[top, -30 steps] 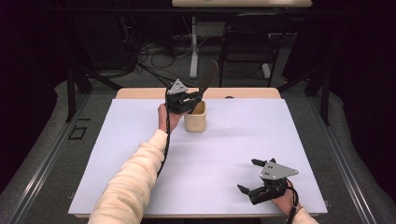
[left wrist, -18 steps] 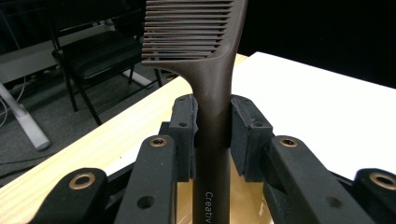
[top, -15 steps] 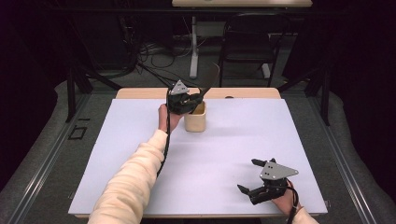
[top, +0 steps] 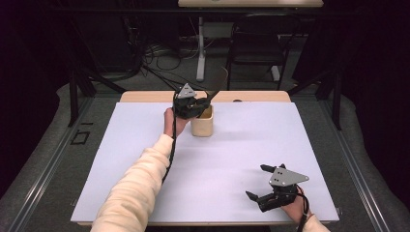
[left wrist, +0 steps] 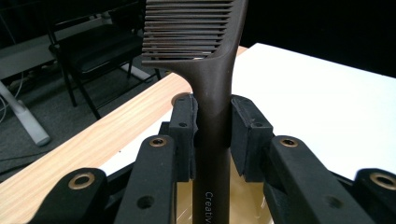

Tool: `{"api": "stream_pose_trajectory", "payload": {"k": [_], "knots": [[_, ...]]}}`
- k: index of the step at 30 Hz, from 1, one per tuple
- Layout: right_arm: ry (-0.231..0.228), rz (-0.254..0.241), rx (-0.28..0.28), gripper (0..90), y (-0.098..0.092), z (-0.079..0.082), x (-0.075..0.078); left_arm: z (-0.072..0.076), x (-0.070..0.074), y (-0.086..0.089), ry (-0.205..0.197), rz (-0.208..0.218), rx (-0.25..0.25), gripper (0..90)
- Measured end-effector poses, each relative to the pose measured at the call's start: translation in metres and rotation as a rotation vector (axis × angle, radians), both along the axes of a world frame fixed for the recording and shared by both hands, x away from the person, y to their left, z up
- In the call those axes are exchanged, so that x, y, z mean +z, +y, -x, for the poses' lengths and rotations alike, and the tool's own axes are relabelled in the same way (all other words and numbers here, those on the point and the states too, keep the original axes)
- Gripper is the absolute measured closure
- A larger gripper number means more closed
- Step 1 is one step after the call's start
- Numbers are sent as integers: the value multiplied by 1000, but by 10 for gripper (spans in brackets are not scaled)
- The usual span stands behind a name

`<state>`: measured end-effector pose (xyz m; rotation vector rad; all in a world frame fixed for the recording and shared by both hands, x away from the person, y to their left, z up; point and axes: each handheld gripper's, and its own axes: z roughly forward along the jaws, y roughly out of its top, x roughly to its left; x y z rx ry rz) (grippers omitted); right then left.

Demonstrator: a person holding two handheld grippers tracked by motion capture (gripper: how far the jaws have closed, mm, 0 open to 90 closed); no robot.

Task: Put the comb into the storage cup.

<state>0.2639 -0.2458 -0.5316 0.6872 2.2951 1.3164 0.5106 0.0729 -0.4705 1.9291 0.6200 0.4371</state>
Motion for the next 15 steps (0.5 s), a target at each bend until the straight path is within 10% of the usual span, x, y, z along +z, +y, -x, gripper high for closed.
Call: {"api": "stream_pose_trajectory", "payload": {"k": [15], "knots": [[1, 0, 0, 1, 0, 0, 0, 1, -6, -1, 30, -52, 7, 615]]}}
